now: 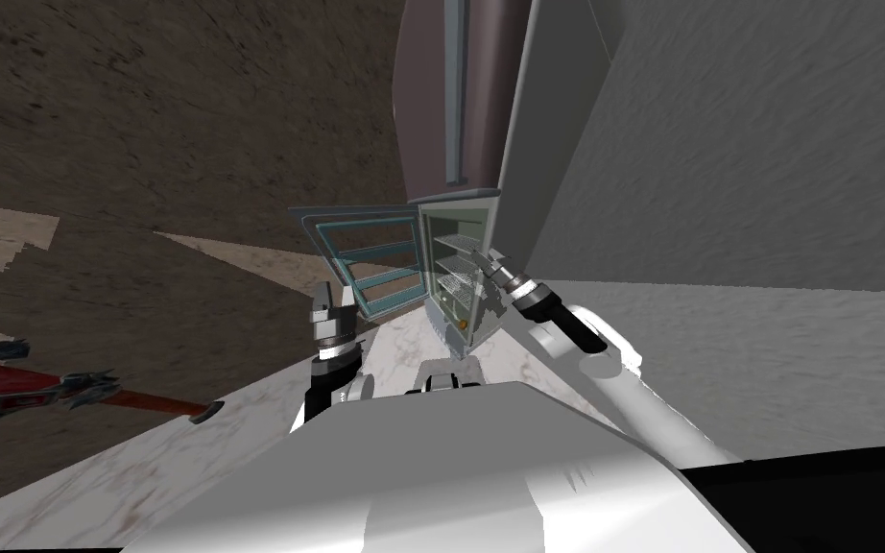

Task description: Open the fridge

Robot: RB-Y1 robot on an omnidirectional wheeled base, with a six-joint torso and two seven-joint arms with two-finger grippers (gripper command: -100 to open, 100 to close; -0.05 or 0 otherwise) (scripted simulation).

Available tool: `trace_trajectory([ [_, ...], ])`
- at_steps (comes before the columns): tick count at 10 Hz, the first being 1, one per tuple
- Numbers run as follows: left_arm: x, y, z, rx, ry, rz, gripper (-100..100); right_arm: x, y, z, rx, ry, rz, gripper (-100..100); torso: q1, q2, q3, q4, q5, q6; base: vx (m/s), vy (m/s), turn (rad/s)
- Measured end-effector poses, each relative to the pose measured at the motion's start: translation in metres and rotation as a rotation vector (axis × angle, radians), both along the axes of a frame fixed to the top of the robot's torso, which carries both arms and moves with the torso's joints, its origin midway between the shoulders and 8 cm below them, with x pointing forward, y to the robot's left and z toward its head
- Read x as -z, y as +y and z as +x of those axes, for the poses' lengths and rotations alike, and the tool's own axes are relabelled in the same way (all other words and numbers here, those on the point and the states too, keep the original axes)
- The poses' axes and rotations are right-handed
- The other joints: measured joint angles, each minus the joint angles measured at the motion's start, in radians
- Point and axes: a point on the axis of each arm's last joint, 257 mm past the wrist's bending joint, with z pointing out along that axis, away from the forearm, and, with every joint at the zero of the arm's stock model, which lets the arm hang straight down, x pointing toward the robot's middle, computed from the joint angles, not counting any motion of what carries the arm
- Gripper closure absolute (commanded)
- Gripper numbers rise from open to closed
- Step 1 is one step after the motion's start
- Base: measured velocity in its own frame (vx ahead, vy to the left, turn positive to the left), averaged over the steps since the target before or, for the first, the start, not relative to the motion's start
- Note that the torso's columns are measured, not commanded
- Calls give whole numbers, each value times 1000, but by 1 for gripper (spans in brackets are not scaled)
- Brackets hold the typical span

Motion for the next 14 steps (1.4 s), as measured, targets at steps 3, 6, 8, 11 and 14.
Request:
trace_trajectory([
  [3, 0, 0, 0, 0, 0, 0, 0, -1, 4, 8, 40, -26, -144, -100, 3, -1, -1, 0, 1, 0, 40, 129, -67],
  [6, 0, 0, 0, 0, 0, 0, 0, 0, 5, 14, 82, -50, -281, -100, 1, -2, -1, -1, 0, 0, 59, 137, -87],
  [8, 0, 0, 0, 0, 0, 0, 0, -1, 5, 19, 114, -71, -376, -100, 1, 0, 0, 0, 0, 0, 39, 140, -73],
  [11, 0, 0, 0, 0, 0, 0, 0, -5, 3, 27, 166, -109, -523, -100, 1, -1, -1, 0, 0, 0, 30, 126, -70],
  [14, 0, 0, 0, 0, 0, 0, 0, -8, 0, 34, 218, -144, -658, -100, 0, -1, -1, 0, 0, 0, 39, 126, -76],
])
